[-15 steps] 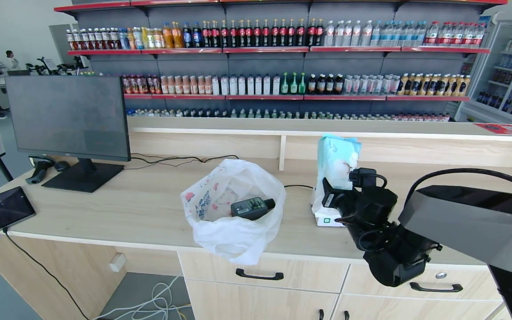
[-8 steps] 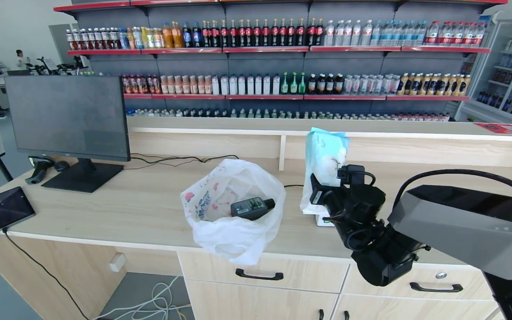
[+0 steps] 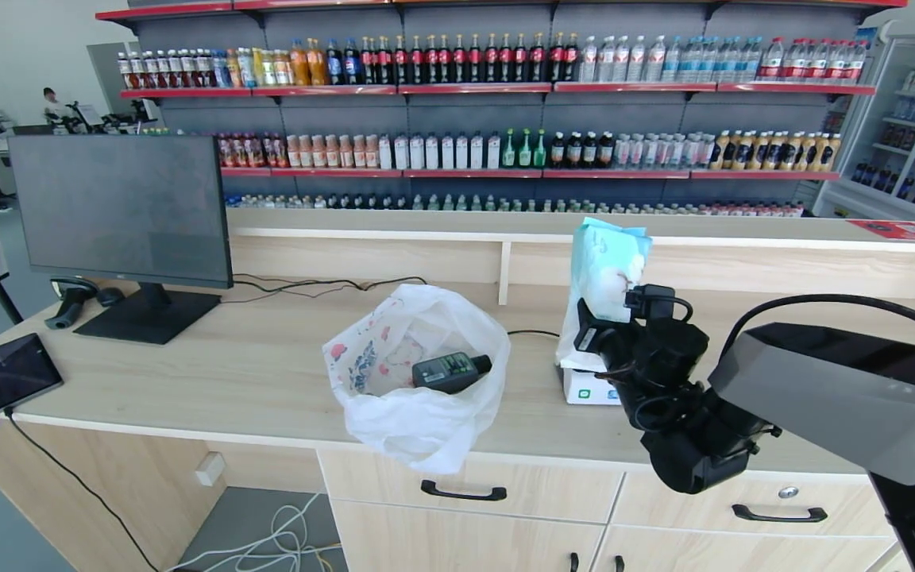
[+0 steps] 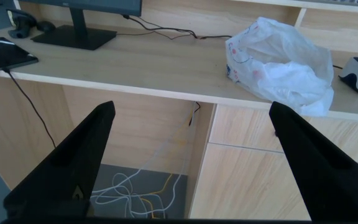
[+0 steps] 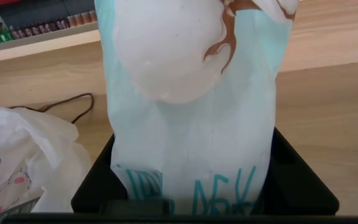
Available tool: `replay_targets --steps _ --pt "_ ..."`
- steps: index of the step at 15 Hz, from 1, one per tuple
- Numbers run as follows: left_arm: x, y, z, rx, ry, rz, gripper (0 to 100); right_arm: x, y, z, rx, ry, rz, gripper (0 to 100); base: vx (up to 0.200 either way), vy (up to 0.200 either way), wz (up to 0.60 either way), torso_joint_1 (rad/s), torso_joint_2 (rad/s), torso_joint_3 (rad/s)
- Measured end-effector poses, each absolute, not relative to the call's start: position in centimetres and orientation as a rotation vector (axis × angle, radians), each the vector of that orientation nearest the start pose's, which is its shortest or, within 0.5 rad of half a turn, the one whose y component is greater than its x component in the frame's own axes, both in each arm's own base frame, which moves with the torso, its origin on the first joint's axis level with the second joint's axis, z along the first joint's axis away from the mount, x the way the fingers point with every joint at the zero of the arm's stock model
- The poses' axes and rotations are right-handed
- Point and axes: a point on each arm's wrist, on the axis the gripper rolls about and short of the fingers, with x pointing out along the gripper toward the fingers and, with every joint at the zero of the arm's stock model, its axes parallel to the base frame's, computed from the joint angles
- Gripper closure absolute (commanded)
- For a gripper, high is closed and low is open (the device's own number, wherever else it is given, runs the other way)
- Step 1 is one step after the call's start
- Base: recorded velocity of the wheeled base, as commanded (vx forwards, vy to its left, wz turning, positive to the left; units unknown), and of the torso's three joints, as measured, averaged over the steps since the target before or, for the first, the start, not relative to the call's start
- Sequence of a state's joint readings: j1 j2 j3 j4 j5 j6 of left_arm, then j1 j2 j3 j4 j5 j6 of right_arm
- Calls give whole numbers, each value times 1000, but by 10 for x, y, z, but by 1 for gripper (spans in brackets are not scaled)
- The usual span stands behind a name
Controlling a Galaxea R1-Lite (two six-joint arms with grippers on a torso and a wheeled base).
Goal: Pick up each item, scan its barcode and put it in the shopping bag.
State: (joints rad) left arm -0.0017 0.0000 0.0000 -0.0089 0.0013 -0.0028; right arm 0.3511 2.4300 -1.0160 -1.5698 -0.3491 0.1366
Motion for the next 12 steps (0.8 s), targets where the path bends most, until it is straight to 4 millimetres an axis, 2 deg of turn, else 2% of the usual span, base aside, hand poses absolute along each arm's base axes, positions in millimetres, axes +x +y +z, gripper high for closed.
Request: replay_targets --steps 7,12 --pt "-23 0 76 -3 -9 0 0 405 133 46 182 -125 -5 100 0 0 0 0 0 0" --pt "-23 0 76 -2 -9 0 0 395 137 51 180 -114 12 100 0 0 0 0 0 0"
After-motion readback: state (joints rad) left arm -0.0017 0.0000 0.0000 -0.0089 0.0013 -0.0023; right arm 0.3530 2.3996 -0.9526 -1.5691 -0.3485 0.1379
